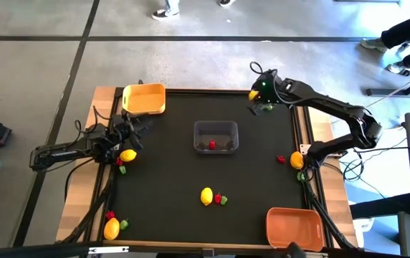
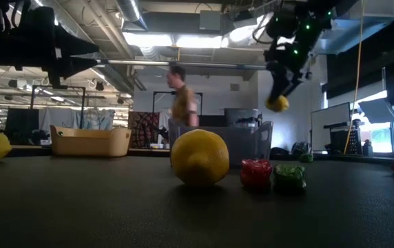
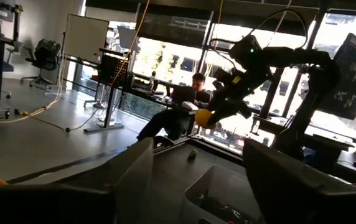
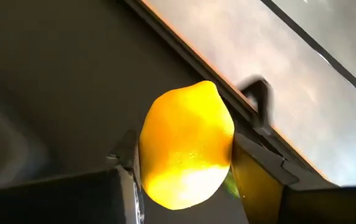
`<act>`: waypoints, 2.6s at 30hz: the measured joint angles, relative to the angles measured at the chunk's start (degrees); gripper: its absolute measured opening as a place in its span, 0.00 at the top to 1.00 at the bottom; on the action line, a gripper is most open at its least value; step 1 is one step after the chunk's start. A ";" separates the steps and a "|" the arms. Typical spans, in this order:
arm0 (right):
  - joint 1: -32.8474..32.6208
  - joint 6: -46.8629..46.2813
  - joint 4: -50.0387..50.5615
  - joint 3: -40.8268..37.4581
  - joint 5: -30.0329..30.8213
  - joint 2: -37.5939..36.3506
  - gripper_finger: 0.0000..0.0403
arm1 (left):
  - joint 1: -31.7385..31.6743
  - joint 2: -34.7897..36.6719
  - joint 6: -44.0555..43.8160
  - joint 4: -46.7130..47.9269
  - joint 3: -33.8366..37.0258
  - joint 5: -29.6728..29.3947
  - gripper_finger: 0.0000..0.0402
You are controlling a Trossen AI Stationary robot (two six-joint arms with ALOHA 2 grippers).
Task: Sort produce into baskets
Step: Put the yellow lemon into the yellow bin
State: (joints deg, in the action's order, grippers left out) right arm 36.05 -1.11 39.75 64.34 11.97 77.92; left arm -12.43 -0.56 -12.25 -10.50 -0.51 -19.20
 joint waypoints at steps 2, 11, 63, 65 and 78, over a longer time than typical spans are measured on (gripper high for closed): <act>-1.52 0.05 -2.53 0.00 -1.93 -0.08 0.61 | 0.00 0.00 -1.12 0.00 0.00 0.37 0.32; -7.56 0.14 -15.00 0.00 -8.66 -0.08 0.61 | 0.00 -2.74 -3.07 -2.33 0.00 1.32 0.29; -23.03 4.55 -42.02 -0.04 -23.48 6.27 0.61 | 2.72 -64.63 2.07 -32.61 -27.31 17.22 0.29; -23.40 4.52 -43.31 -0.04 -23.59 7.12 0.61 | 3.14 -66.21 2.75 -32.59 -28.72 17.22 0.29; -26.76 6.22 -48.29 -0.07 -24.04 8.73 0.61 | 4.31 -74.28 3.41 -32.63 -34.44 17.78 0.29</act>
State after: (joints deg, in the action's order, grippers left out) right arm 9.29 5.11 -8.54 64.27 -12.06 86.65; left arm -8.11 -74.83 -8.84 -43.13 -34.96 -1.42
